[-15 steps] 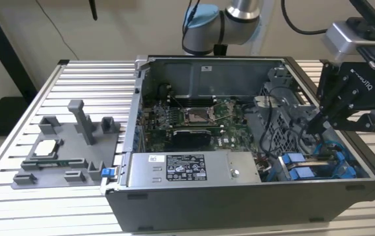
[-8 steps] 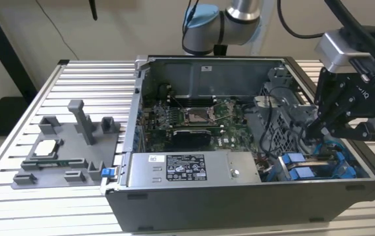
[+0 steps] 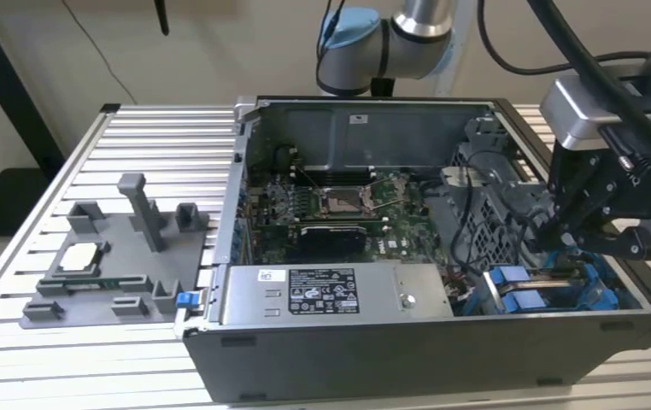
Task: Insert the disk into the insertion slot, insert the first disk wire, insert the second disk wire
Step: 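Insert the second disk wire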
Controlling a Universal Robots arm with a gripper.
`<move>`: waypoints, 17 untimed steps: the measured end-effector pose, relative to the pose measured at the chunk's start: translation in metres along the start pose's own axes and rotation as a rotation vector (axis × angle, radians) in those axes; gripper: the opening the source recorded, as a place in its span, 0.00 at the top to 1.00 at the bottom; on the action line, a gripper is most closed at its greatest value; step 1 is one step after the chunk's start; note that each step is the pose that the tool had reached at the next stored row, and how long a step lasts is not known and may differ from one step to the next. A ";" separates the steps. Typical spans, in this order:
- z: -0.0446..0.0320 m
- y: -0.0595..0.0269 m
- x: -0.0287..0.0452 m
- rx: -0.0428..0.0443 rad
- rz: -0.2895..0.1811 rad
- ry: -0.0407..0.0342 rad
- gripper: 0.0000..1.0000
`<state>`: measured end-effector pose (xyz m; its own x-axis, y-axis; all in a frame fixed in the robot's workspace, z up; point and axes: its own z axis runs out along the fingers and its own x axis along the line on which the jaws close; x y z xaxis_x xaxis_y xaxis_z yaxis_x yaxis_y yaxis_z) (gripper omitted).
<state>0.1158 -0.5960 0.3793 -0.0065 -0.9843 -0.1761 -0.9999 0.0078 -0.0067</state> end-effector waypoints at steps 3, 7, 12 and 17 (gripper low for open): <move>0.0018 0.0010 0.0012 0.0165 -0.009 -0.0024 1.00; 0.0052 0.0020 0.0026 0.0346 -0.022 -0.0049 1.00; 0.0102 0.0026 0.0037 0.0547 -0.036 -0.0072 1.00; 0.0195 0.0026 0.0054 0.0659 -0.048 -0.0077 1.00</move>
<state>0.1132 -0.5978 0.3592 0.0420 -0.9825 -0.1816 -0.9964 -0.0278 -0.0801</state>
